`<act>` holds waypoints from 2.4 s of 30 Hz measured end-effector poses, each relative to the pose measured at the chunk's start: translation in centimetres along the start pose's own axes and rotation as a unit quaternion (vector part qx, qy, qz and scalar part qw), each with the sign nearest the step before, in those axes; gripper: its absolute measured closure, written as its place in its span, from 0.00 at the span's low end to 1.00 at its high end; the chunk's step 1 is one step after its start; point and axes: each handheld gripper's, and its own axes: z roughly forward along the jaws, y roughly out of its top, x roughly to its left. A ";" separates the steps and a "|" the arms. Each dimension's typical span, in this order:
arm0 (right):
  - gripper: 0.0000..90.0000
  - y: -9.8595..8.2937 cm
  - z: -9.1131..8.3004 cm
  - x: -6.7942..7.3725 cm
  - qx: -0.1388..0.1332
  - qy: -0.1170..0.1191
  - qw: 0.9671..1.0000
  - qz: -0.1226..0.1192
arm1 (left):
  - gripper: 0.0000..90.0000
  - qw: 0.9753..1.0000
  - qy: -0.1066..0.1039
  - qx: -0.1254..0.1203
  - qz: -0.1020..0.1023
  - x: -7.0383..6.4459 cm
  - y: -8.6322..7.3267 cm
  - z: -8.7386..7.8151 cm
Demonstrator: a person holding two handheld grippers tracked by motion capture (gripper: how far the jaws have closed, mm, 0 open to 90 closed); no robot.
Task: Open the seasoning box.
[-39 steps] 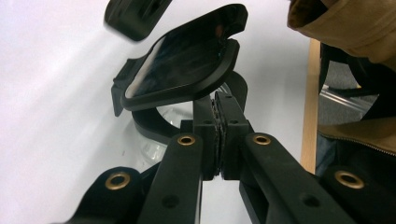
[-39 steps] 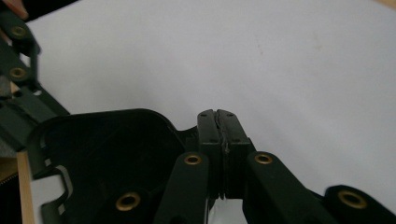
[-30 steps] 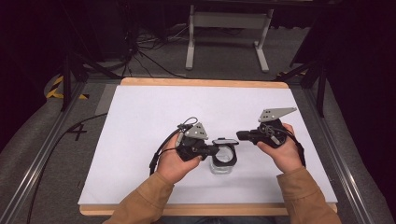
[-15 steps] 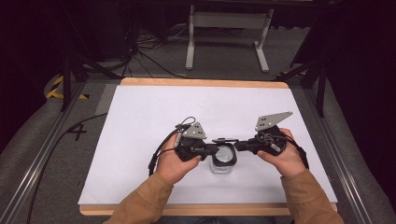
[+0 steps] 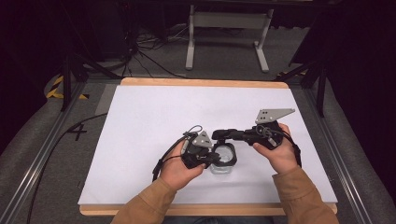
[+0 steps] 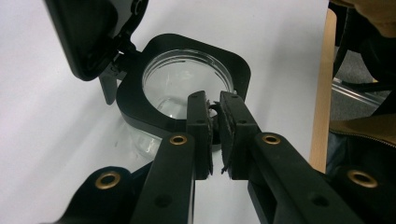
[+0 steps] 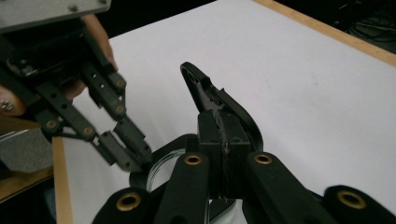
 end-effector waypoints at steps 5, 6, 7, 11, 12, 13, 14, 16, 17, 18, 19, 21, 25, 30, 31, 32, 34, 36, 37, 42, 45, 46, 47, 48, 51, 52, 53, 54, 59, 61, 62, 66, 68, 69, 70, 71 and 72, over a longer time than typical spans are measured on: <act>1.00 0.3 0.6 -0.6 -0.023 -0.012 1.000 -0.001 | 0.92 1.000 0.008 -0.002 0.012 -0.3 -0.2 0.0; 1.00 0.3 0.8 -0.6 -0.024 -0.014 1.000 -0.002 | 0.92 1.000 0.009 -0.002 0.012 -0.3 -0.2 0.0; 1.00 0.3 1.0 -0.8 -0.027 -0.017 0.999 -0.002 | 0.92 1.000 0.008 -0.004 0.011 -0.3 -0.2 0.0; 1.00 0.3 1.6 -1.1 -0.036 -0.025 0.999 0.002 | 0.93 1.000 0.006 -0.005 0.010 -0.2 -0.3 -0.1; 1.00 0.3 1.8 -1.2 -0.039 -0.027 0.999 0.003 | 0.94 1.000 0.006 -0.005 0.011 -0.2 -0.3 -0.1; 1.00 0.3 1.9 -1.3 -0.041 -0.031 0.999 0.005 | 0.94 1.000 0.007 -0.004 0.011 -0.2 -0.3 -0.1; 1.00 0.2 2.0 -1.4 -0.044 -0.035 0.998 0.008 | 0.95 1.000 0.008 -0.006 0.010 -0.3 -0.3 0.0; 1.00 0.2 2.2 -1.6 -0.047 -0.039 0.998 0.010 | 0.95 1.000 0.007 -0.007 0.010 -0.2 -0.3 0.0; 1.00 0.2 2.2 -1.6 -0.048 -0.041 0.998 0.011 | 0.95 1.000 0.007 -0.006 0.010 -0.2 -0.3 0.0; 1.00 0.1 2.3 -1.6 -0.042 -0.049 0.998 0.010 | 0.95 1.000 0.007 -0.008 0.010 -0.3 -0.3 0.0; 1.00 0.1 2.4 -1.6 -0.044 -0.055 0.997 0.007 | 0.95 1.000 0.009 -0.005 0.013 -0.4 -0.3 0.0; 1.00 0.0 2.5 -1.6 -0.047 -0.055 0.997 0.010 | 0.95 1.000 0.014 -0.004 0.018 -0.5 -0.2 0.1; 1.00 0.1 2.5 -1.4 -0.046 -0.066 0.997 0.005 | 0.95 1.000 0.015 -0.003 0.018 -0.5 -0.2 0.1; 1.00 0.0 2.6 -1.3 -0.050 -0.068 0.996 0.007 | 0.95 1.000 0.014 -0.002 0.018 -0.6 -0.2 0.1; 1.00 0.0 2.5 -1.2 -0.048 -0.070 0.996 0.005 | 0.95 1.000 0.011 -0.001 0.016 -0.6 -0.2 0.0; 1.00 0.1 2.5 -1.1 -0.047 -0.071 0.996 0.002 | 0.94 1.000 0.009 -0.001 0.015 -0.6 -0.2 0.0; 1.00 0.1 2.3 -1.0 -0.046 -0.067 0.997 -0.001 | 0.90 1.000 0.011 0.002 0.014 -0.6 -0.2 -0.1; 1.00 0.1 2.0 -0.9 -0.050 -0.059 0.997 0.001 | 0.89 1.000 0.016 0.005 0.015 -0.5 -0.1 -0.3; 1.00 0.1 2.0 -0.9 -0.050 -0.059 0.997 0.001 | 0.88 1.000 0.016 0.005 0.015 -0.5 -0.1 -0.3; 1.00 -0.1 -0.2 -0.3 -0.046 -0.078 0.996 -0.014 | 0.88 1.000 0.021 -0.014 0.004 -0.1 0.0 -1.9; 1.00 -0.4 -1.9 -0.3 -0.049 -0.085 0.995 -0.009 | 0.87 0.999 0.028 -0.021 -0.003 0.2 0.1 -3.0; 1.00 -0.5 -2.3 -0.4 -0.045 -0.084 0.995 -0.005 | 0.86 0.999 0.034 -0.021 -0.006 0.4 0.1 -3.4; 1.00 -0.6 -2.8 -0.4 -0.043 -0.091 0.995 -0.004 | 0.86 0.999 0.035 -0.019 -0.009 0.6 0.1 -3.8; 1.00 -0.8 -3.1 -0.4 -0.041 -0.093 0.995 -0.002 | 0.86 0.999 0.036 -0.018 -0.013 0.8 0.0 -4.1; 0.99 -1.2 -4.1 -0.6 -0.034 -0.103 0.994 0.004 | 0.84 0.999 0.042 -0.004 -0.024 1.8 -0.1 -5.4; 0.98 -1.4 -4.5 -0.8 -0.033 -0.107 0.994 0.007 | 0.83 0.999 0.042 -0.004 -0.024 1.8 -0.1 -5.4; 0.98 -1.4 -4.5 -0.8 -0.033 -0.107 0.994 0.007 | 0.83 0.999 0.048 0.001 -0.025 2.0 -0.2 -5.8; 0.98 -1.5 -4.8 -0.9 -0.033 -0.110 0.993 0.011 | 0.82 0.998 0.052 0.003 -0.027 2.3 -0.3 -6.1; 0.94 -2.2 -6.4 -1.9 -0.031 -0.132 0.990 0.027 | 0.76 0.995 0.089 0.019 -0.030 3.5 -1.1 -8.0; 0.88 -2.5 -7.1 -2.4 -0.032 -0.139 0.989 0.037 | 0.73 0.995 0.090 0.012 -0.042 4.1 -1.6 -9.0; 0.85 -2.7 -7.3 -2.6 -0.029 -0.142 0.989 0.038 | 0.72 0.995 0.091 0.015 -0.046 4.4 -1.9 -9.5; 0.74 -3.6 -8.0 -3.7 -0.018 -0.156 0.986 0.055 | 0.68 0.991 0.115 0.033 -0.064 5.9 -3.7 -11.2; 0.72 -4.1 -8.3 -4.1 -0.014 -0.161 0.985 0.060 | 0.67 0.990 0.117 0.035 -0.071 6.4 -4.6 -11.6; 0.72 -4.3 -8.4 -4.4 -0.012 -0.161 0.985 0.065 | 0.67 0.989 0.120 0.038 -0.078 6.6 -5.0 -11.8; 0.71 -4.6 -8.5 -4.6 -0.005 -0.163 0.984 0.069 | 0.66 0.989 0.118 0.041 -0.083 6.9 -5.5 -11.9; 0.71 -4.9 -8.5 -4.9 0.003 -0.166 0.984 0.071 | 0.65 0.988 0.120 0.046 -0.087 7.2 -5.9 -12.0; 0.71 -5.2 -8.4 -5.2 0.013 -0.171 0.983 0.070 | 0.65 0.987 0.120 0.051 -0.093 7.5 -6.4 -12.1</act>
